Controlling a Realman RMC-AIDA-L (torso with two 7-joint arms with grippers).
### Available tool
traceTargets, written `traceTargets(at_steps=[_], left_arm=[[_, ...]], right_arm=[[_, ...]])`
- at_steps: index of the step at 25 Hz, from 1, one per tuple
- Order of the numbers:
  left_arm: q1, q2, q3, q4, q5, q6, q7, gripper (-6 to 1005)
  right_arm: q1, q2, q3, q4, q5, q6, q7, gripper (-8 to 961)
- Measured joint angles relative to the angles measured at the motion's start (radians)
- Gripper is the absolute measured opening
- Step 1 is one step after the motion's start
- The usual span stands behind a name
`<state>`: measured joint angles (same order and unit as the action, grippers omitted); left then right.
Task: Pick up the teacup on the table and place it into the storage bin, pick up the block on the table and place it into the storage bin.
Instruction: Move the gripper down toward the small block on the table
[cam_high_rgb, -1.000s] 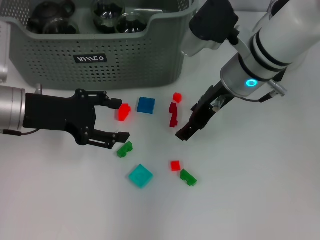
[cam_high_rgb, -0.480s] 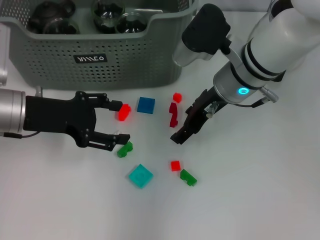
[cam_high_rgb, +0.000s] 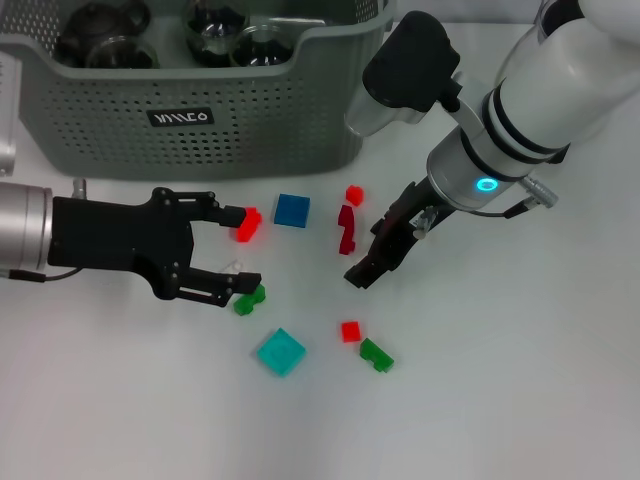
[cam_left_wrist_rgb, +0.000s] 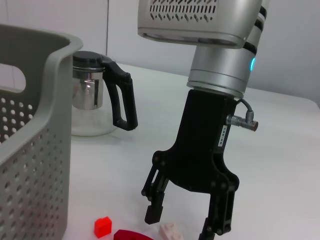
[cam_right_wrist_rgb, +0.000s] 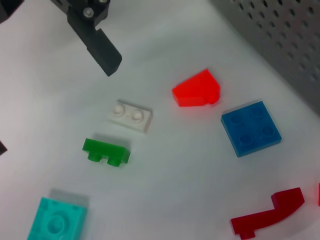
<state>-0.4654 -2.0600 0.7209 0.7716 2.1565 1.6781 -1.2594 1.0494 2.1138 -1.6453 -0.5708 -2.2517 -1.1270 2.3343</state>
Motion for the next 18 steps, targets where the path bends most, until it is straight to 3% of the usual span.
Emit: traceTargets(at_steps=[7, 10, 18], left_arm=[[0.001, 0.000, 0.000, -0.002, -0.001, 0.002, 0.002, 849], [0.002, 0.000, -0.006, -0.002, -0.001, 0.006, 0.002, 849], [0.002, 0.000, -0.011, -0.002, -0.003, 0.012, 0.003, 848]], right_arm=[[0.001, 0.000, -0.001, 0.002, -0.002, 0.004, 0.023, 812], [0.000, 0.000, -0.001, 0.002, -0.003, 0.006, 0.027, 680], [-0.001, 0.000, -0.001, 0.002, -0.006, 0.013, 0.030, 664]])
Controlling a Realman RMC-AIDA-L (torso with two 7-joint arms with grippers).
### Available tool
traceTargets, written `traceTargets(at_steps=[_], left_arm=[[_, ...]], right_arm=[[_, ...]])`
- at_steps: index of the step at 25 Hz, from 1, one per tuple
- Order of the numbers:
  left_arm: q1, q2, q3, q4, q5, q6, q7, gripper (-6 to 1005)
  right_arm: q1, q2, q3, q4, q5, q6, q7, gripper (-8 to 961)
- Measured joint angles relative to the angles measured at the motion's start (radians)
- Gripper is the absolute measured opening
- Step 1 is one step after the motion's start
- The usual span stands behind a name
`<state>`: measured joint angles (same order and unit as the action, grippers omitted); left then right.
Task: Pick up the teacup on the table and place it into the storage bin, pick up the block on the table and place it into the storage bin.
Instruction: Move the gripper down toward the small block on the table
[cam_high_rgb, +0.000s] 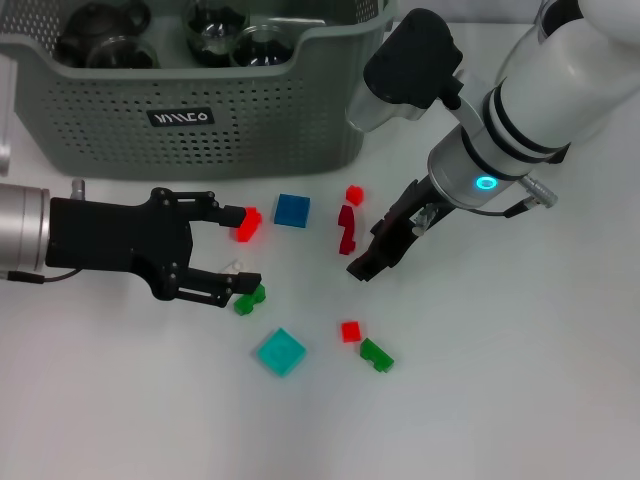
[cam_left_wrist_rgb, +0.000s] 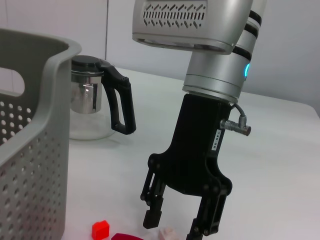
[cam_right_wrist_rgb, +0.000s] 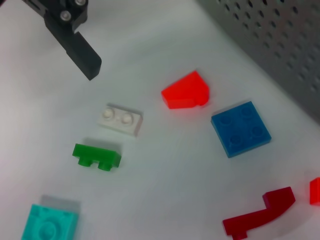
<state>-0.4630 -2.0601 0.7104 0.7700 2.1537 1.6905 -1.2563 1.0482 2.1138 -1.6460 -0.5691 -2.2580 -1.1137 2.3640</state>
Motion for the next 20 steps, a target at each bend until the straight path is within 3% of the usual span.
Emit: traceTargets(at_steps=[20], left_arm=[[0.001, -0.002, 0.000, -0.010, 0.000, 0.002, 0.003, 848]], right_arm=[[-0.001, 0.002, -0.036, 0.000, 0.006, 0.020, 0.000, 622]])
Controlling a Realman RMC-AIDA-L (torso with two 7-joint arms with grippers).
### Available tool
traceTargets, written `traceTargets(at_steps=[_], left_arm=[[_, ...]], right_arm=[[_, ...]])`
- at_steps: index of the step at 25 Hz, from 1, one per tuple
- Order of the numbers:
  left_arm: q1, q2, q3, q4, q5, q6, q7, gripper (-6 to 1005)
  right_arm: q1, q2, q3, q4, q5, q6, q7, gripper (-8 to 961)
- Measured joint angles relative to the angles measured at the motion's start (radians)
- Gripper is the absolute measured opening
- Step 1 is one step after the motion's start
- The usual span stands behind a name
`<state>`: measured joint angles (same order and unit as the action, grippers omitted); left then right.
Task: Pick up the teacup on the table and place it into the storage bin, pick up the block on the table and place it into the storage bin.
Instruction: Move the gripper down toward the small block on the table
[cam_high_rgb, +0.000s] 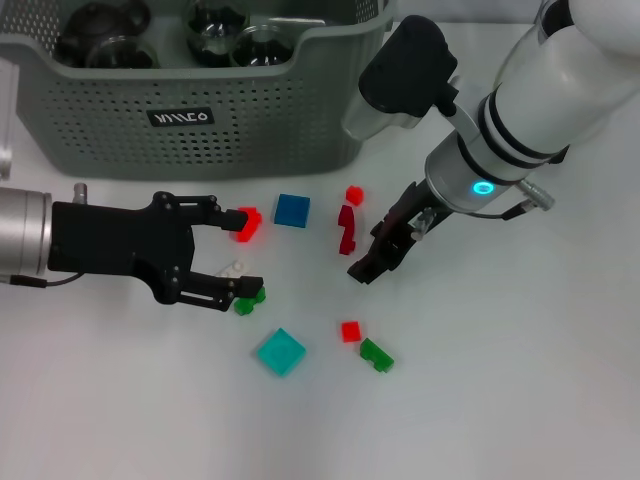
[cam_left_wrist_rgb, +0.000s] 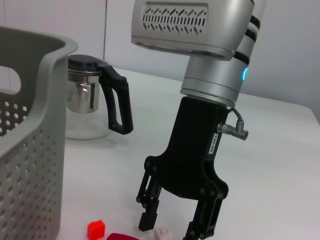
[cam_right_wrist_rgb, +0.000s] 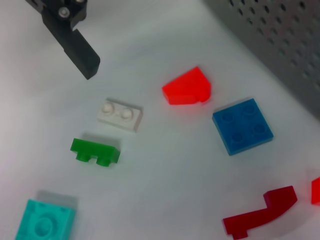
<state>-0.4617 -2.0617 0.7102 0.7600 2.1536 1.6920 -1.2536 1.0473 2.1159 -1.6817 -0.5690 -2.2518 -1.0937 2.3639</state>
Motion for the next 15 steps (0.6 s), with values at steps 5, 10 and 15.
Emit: traceTargets(at_steps=[5, 10, 15], left_arm=[[0.001, 0.000, 0.000, -0.003, 0.001, 0.000, 0.001, 848], [0.001, 0.001, 0.000, -0.012, 0.001, 0.000, 0.009, 848], [0.001, 0.002, 0.000, -0.012, 0.001, 0.000, 0.011, 848]], right_arm=[[0.001, 0.003, -0.004, 0.003, 0.000, 0.004, 0.003, 612], [0.007, 0.002, -0.005, 0.011, 0.000, -0.004, 0.026, 547], [0.002, 0.001, -0.013, 0.002, 0.001, -0.010, 0.040, 460]])
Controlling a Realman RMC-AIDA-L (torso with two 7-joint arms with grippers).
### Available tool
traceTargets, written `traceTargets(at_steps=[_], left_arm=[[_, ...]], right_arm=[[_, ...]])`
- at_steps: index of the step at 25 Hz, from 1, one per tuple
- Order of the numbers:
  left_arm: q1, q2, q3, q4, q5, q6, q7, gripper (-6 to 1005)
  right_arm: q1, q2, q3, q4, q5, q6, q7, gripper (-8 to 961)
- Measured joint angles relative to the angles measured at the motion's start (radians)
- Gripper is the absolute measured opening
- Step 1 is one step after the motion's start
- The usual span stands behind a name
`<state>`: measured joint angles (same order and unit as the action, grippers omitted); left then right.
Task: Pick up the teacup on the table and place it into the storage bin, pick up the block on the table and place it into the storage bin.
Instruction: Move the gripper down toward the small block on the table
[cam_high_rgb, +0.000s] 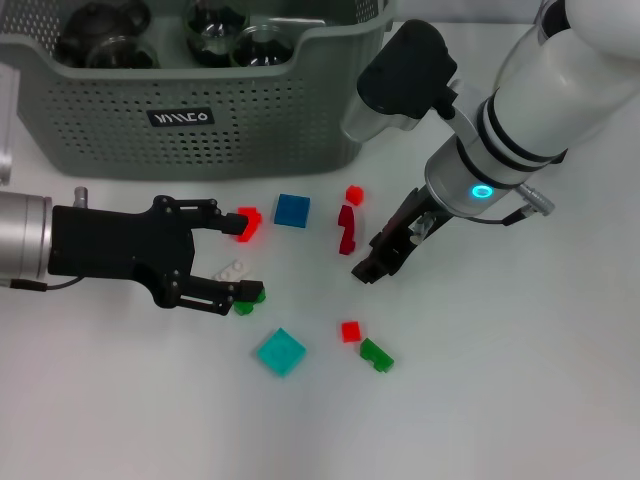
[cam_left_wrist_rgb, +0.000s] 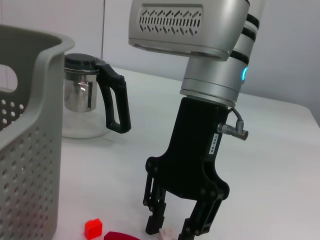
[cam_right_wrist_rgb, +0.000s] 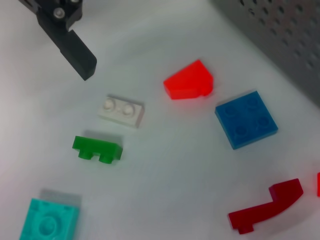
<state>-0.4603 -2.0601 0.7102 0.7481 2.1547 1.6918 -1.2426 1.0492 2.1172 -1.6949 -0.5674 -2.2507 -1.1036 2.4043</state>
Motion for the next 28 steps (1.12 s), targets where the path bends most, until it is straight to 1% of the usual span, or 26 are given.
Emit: traceTargets(at_steps=[6, 9, 13, 20, 22, 28], left_arm=[[0.002, 0.001, -0.004, 0.001, -0.001, 0.004, 0.001, 847], [0.002, 0.000, -0.018, 0.003, -0.001, 0.019, 0.002, 847], [0.003, 0.000, -0.040, 0.002, -0.001, 0.029, 0.002, 847], [0.005, 0.000, -0.059, 0.006, -0.001, 0.047, 0.000, 847], [0.005, 0.000, -0.063, 0.007, -0.001, 0.047, 0.000, 847], [0.005, 0.001, -0.064, 0.008, 0.000, 0.046, 0.001, 847]], right_arm=[[-0.005, -0.005, -0.004, -0.016, -0.002, -0.027, 0.003, 461], [-0.037, -0.011, -0.001, -0.081, -0.004, -0.064, 0.004, 462], [-0.095, -0.020, 0.026, -0.181, -0.020, -0.124, 0.008, 379], [-0.102, -0.018, 0.044, -0.189, -0.047, -0.135, 0.002, 373], [-0.102, -0.018, 0.045, -0.189, -0.047, -0.135, 0.002, 325], [-0.104, -0.020, 0.046, -0.196, -0.047, -0.146, 0.001, 113]])
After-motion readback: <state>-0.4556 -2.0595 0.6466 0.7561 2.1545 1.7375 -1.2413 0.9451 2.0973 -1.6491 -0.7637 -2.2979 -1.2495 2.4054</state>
